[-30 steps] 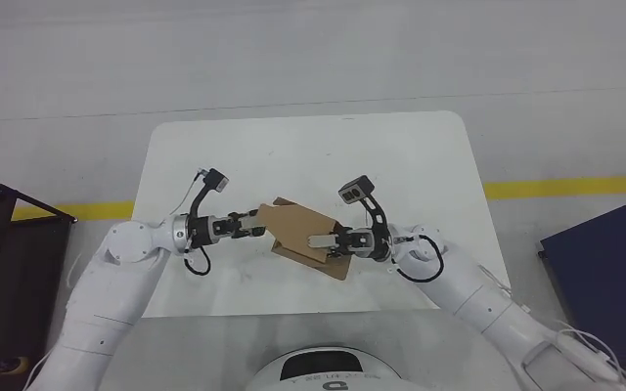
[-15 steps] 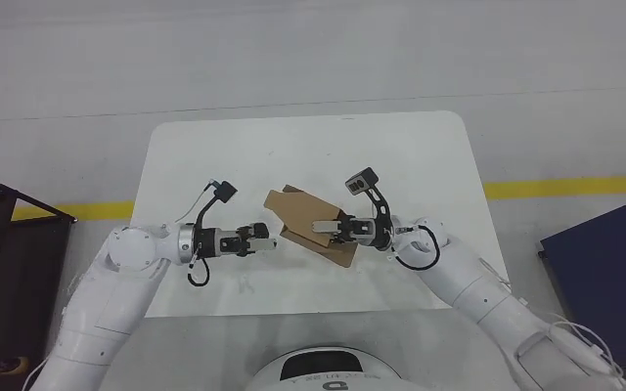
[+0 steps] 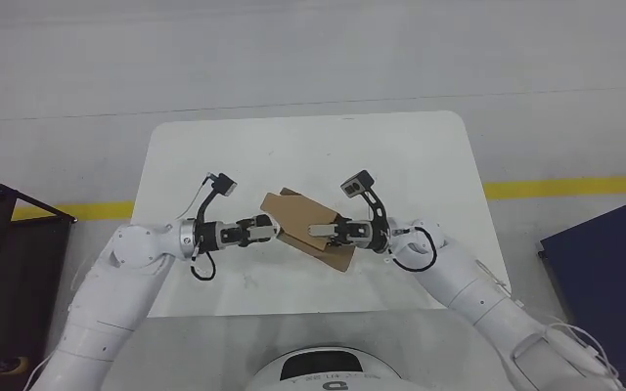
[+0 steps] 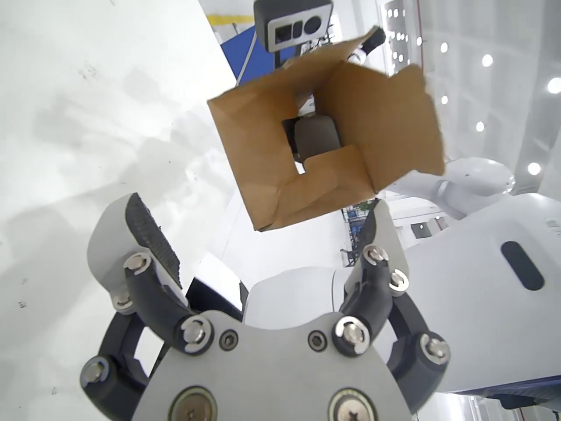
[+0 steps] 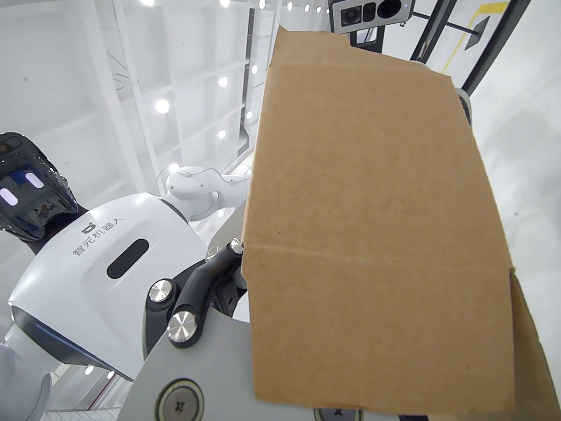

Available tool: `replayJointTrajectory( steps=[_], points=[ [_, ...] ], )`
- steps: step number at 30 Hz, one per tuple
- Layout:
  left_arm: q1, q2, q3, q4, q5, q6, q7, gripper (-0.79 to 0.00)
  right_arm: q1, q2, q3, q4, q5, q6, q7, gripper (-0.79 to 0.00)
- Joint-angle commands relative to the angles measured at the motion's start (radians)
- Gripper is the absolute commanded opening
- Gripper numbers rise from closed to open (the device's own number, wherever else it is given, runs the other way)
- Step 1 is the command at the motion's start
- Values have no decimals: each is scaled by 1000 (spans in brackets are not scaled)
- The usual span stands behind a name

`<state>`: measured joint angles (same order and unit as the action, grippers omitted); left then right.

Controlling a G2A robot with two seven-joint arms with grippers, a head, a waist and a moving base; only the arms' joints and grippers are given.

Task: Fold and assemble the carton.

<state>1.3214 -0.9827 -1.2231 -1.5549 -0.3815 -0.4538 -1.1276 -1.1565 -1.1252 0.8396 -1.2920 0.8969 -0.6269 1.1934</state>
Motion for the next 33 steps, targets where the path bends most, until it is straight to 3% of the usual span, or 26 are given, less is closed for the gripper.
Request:
replayJointTrajectory(
  steps=[1,15,20,26,33],
  points=[
    [0,1,-8,6,0,6,10,0,-1,-2,3,0,2,3,3,-785],
    [-35,-14,97,1,171,68,82,0,-11,-18,24,17,8,18,18,-785],
    [-48,-19,118,7,149,69,81,0,-16,-24,34,14,9,23,23,-785],
    [-54,-17,88,43,44,48,55,0,-26,-29,52,2,33,38,38,-785],
    [-28,-5,29,65,18,28,55,0,-62,-36,122,-9,200,120,120,-785]
  ],
)
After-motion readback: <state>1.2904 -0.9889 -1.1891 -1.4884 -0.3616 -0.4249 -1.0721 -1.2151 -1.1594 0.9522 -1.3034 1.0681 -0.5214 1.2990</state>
